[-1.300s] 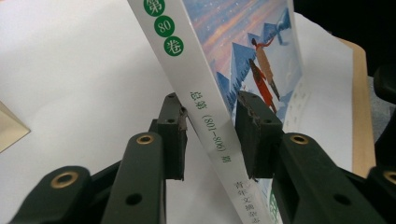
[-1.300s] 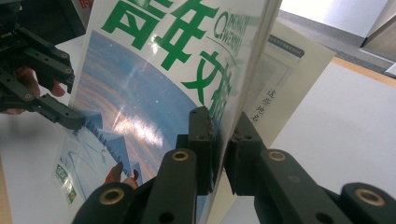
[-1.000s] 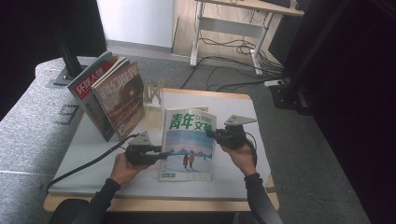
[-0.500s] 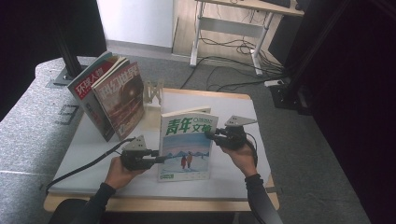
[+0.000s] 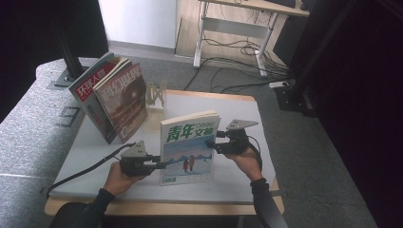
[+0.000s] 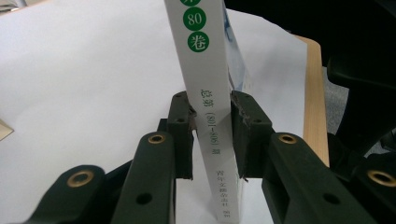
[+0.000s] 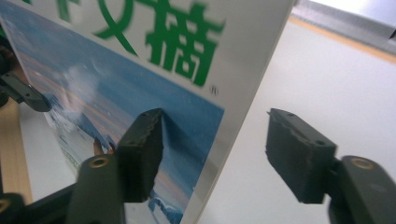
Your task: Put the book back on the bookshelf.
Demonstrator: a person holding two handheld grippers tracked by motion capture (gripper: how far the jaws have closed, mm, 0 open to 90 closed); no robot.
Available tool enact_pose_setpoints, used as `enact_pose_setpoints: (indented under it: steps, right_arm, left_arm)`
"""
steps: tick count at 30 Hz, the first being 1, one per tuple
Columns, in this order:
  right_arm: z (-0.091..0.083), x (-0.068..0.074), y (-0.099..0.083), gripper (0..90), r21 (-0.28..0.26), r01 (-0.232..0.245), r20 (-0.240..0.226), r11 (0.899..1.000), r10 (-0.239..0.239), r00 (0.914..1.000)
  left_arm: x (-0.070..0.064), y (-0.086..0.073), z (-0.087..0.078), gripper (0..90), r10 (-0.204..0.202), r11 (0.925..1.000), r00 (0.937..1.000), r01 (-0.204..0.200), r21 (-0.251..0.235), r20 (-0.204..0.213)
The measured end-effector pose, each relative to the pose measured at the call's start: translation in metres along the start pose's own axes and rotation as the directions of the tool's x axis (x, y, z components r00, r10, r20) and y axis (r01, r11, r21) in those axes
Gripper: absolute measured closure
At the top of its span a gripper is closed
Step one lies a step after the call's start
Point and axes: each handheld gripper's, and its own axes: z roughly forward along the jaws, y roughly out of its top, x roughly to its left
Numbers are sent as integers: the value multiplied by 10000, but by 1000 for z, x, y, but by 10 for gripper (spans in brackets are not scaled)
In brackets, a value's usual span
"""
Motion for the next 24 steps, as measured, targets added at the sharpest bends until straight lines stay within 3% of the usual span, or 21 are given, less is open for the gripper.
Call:
enact_pose_setpoints:
  steps: [2, 5, 9, 16, 20, 24]
  right_arm:
    - [3, 0, -2, 371, -7, -159, -229, 9999, 158, 9996]
    - [3, 0, -2, 482, -67, -254, -562, 9997, 250, 9981]
    - [1, 2, 1, 579, -157, -263, -316, 9995, 258, 9992]
    - [1, 6, 3, 603, -527, -109, 147, 9985, 117, 9998]
    - [-3, 8, 11, 614, -733, 78, 368, 9973, -51, 9993]
    - [-7, 11, 16, 636, -1047, 256, 469, 9942, -208, 9987]
  left_arm:
    - [0, 0, -1, 714, 70, 10000, 10000, -70, -13, 31]
    - [-1, -1, -1, 714, 139, 9999, 9999, -139, 12, 10]
    - [1, -2, -2, 714, 70, 10000, 10000, -70, -58, 38]
    - [4, -1, -3, 716, 57, 9998, 10000, -55, -177, 62]
    - [7, 0, -4, 738, 350, 9977, 9975, -384, -553, -610]
    - [10, 0, -5, 740, 366, 9979, 9965, -405, -511, -751]
